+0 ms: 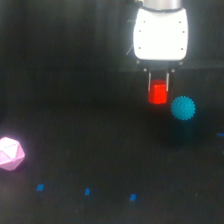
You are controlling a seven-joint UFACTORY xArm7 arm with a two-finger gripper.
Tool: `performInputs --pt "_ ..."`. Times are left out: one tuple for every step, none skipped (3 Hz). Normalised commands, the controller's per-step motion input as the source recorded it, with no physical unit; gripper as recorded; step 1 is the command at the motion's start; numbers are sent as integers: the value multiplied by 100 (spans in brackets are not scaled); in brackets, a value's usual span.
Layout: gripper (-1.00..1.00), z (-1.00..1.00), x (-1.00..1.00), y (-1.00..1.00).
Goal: Pick up the red object from the table
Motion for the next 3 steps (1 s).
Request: performInputs --pt "-100 -6 8 -11" --pt "-97 -22 3 -1" --pt "-96 12 -60 -3"
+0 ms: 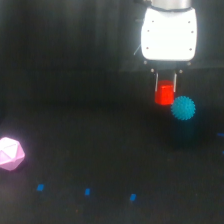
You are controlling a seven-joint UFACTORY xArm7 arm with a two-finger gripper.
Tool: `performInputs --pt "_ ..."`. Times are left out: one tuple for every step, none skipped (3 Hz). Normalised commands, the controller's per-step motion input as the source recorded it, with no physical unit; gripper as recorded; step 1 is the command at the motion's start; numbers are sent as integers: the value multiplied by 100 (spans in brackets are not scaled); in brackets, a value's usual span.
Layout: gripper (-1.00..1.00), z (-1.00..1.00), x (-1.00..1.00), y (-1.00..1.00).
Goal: Pick up the red object from the table
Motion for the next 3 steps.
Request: performInputs --pt "-100 13 42 -21" --pt "-100 9 -41 -24" --pt "-100 -18 4 -6"
